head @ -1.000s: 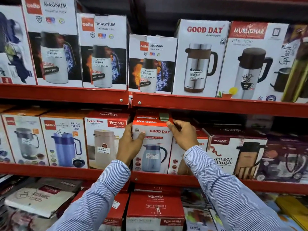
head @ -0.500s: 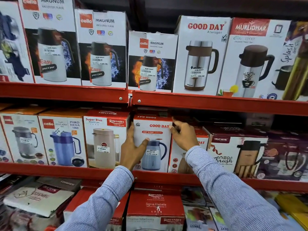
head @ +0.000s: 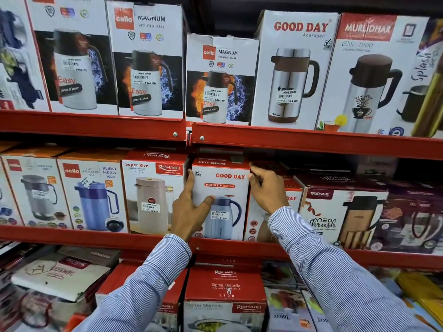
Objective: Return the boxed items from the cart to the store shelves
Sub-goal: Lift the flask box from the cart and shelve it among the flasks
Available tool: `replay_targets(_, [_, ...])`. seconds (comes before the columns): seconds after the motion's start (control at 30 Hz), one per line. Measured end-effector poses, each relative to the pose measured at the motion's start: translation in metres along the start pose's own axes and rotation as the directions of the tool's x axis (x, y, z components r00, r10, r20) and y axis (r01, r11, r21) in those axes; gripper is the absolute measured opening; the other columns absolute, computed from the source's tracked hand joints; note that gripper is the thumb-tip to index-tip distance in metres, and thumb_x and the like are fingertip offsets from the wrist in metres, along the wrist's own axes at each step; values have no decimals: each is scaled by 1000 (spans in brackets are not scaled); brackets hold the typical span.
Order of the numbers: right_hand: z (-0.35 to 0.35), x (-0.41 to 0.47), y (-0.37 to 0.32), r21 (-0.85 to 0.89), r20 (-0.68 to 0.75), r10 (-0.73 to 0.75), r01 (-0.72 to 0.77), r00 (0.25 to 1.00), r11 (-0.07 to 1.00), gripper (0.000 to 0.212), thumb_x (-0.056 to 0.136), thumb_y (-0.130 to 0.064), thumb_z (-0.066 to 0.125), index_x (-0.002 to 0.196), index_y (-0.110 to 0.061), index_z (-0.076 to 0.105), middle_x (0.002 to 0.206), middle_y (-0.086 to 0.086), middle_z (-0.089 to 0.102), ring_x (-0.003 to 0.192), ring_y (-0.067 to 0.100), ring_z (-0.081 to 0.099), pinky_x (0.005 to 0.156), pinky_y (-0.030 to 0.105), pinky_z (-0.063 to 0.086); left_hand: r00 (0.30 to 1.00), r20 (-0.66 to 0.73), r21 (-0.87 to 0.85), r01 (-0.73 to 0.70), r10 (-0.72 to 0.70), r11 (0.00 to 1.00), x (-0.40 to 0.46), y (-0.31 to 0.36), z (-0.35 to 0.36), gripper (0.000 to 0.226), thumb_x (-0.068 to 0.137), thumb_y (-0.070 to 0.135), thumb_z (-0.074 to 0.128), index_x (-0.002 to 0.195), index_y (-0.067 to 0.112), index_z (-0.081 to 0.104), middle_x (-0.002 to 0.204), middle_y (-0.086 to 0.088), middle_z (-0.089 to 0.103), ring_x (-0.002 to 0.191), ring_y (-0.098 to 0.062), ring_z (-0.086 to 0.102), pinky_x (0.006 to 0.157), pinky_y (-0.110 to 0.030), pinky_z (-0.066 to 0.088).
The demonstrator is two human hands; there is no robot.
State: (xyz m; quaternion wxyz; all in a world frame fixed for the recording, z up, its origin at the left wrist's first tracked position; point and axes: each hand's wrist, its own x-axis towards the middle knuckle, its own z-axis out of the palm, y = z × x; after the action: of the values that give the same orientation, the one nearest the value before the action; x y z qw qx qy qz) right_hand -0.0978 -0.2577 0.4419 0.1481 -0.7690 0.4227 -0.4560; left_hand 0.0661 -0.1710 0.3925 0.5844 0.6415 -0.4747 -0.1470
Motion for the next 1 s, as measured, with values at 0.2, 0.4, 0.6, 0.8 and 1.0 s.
replay_targets(0.2, [-1,-2,0,-23,-3,-4,4,1000,1000,37,95,-12,50,132,-7,54,127,7,65,113,18,63,75,-9,31,1000,6,72,-12,12,997,-3,0,-2,86,89,29,64,154,37,9,141,-2,57,118,-23,61,101,-41,51])
replay_targets(0.4, [-1,-3,1,-24,-2,-14,14,1000,1000,38,96,-11,49,133,-7,52,125,7,66,109,19,64,60,-14,28,1000,18,84,-14,12,996,-5,0,-3,85,90,29,64,154,37,8,140,-2,58,118,-22,61,101,-43,51])
replay_targets(0.6, [-2,-6,-1,-8,21,-16,16,1000,1000,39,96,-12,48,136,-9,50,128,6,65,113,17,62,85,8,37,1000,12,78,-28,27,997,-4,-1,-4,86,89,28,64,154,37,8,139,-2,59,116,-23,62,101,-47,52])
replay_targets(0.8, [-1,-6,5,-15,38,-12,12,999,1000,43,96,-17,49,139,-12,46,122,5,68,96,13,65,74,2,40,999,8,73,-44,43,996,-6,-2,-3,87,89,28,65,154,36,9,139,-1,58,118,-22,61,102,-44,52])
replay_targets(1.0, [-6,-39,19,90,-43,-53,57,998,994,46,91,-20,56,136,-16,51,130,3,63,123,20,56,106,35,45,988,-88,-5,-127,126,992,-32,-8,-10,69,86,20,69,147,25,37,120,22,58,106,-4,58,94,-45,57])
